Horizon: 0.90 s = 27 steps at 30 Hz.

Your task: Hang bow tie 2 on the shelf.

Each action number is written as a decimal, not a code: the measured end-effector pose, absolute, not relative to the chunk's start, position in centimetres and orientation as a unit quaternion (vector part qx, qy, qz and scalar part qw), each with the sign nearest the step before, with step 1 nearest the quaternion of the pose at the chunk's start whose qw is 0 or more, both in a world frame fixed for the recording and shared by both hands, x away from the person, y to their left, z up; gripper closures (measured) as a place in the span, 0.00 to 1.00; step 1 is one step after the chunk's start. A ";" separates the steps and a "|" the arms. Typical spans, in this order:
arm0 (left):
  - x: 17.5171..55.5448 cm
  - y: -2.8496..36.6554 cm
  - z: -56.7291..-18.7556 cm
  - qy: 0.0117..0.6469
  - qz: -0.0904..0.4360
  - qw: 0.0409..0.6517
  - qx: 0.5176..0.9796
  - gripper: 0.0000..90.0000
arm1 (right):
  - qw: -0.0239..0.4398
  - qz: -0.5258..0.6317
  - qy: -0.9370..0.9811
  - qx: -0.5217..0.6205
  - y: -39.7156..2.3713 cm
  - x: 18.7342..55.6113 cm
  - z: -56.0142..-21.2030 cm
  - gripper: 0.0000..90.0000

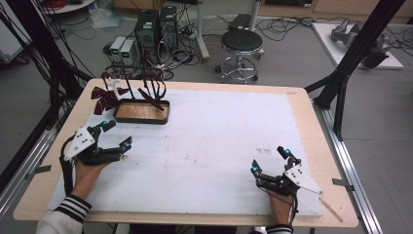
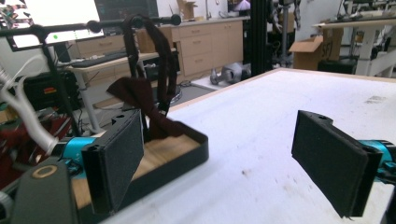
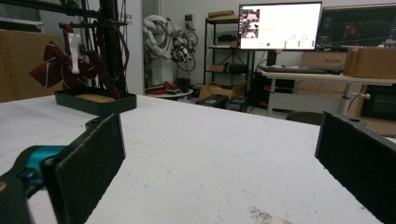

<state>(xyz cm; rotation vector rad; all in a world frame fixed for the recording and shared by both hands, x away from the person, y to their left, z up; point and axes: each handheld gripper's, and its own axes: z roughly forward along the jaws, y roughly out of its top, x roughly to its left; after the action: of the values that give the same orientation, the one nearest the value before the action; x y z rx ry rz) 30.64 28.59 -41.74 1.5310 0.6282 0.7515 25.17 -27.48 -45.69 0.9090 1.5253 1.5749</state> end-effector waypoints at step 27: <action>28.2 31.7 -45.5 0.297 0.314 0.646 0.629 0.20 | 0.379 0.608 0.601 0.353 -27.3 25.2 -45.7 0.01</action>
<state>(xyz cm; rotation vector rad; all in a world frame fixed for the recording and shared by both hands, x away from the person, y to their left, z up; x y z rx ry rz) 28.21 31.74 -45.55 1.4300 0.6762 0.7148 25.17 -27.25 -45.67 0.9020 1.5360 1.5529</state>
